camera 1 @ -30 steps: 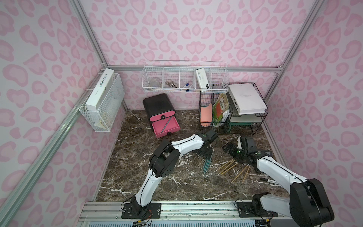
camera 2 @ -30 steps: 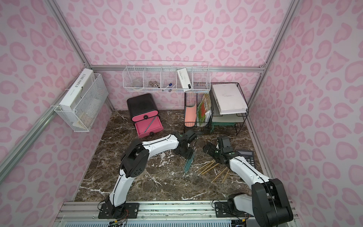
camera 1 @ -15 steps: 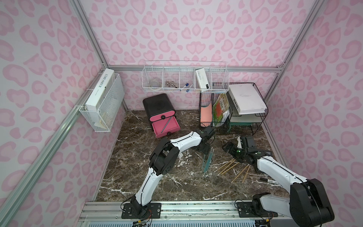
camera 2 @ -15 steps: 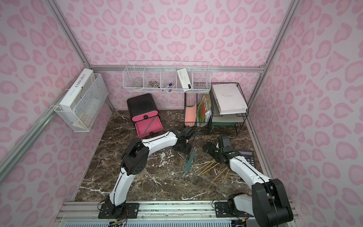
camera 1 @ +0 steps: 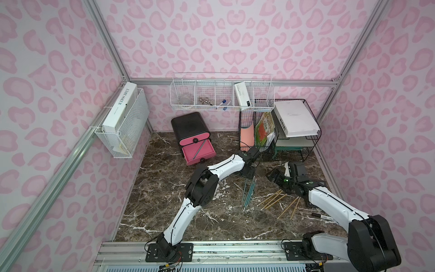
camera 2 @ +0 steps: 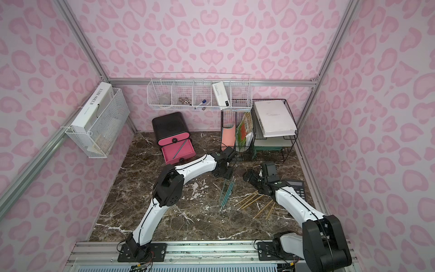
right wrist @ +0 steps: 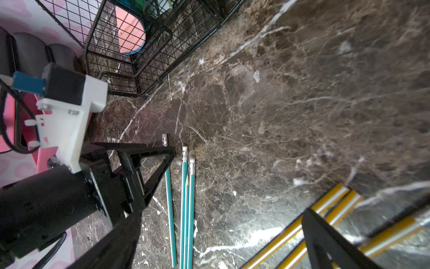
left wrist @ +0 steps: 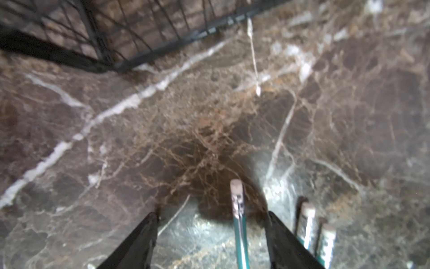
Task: Please place the pencils in the drawer according to their color
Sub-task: Pick up the pencil from the center of the board.
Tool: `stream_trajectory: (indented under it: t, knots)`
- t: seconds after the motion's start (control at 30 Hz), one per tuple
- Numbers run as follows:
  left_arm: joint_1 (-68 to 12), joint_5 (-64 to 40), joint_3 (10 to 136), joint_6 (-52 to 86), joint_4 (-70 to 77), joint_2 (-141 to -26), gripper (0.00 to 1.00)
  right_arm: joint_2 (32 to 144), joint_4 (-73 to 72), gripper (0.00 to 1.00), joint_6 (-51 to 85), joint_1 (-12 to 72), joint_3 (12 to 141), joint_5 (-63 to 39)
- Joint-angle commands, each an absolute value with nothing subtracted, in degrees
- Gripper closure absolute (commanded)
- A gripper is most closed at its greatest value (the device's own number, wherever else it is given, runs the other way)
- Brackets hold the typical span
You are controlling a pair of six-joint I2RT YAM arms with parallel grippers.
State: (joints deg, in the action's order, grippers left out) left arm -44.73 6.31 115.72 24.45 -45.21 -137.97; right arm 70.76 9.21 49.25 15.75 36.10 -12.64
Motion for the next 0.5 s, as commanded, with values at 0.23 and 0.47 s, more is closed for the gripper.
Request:
stream_trajectory:
  t: [0.23,0.47]
  knots:
    - [-44.38,6.59,118.02,26.34,-47.52,-141.83,0.43,70.04,11.41,0.01,48.61,15.8,37.28,-12.19]
    - [-44.48,6.8,117.78,26.94,-47.52,-142.56,0.55,70.02,11.78,0.01,48.52,15.78,37.86,-12.13]
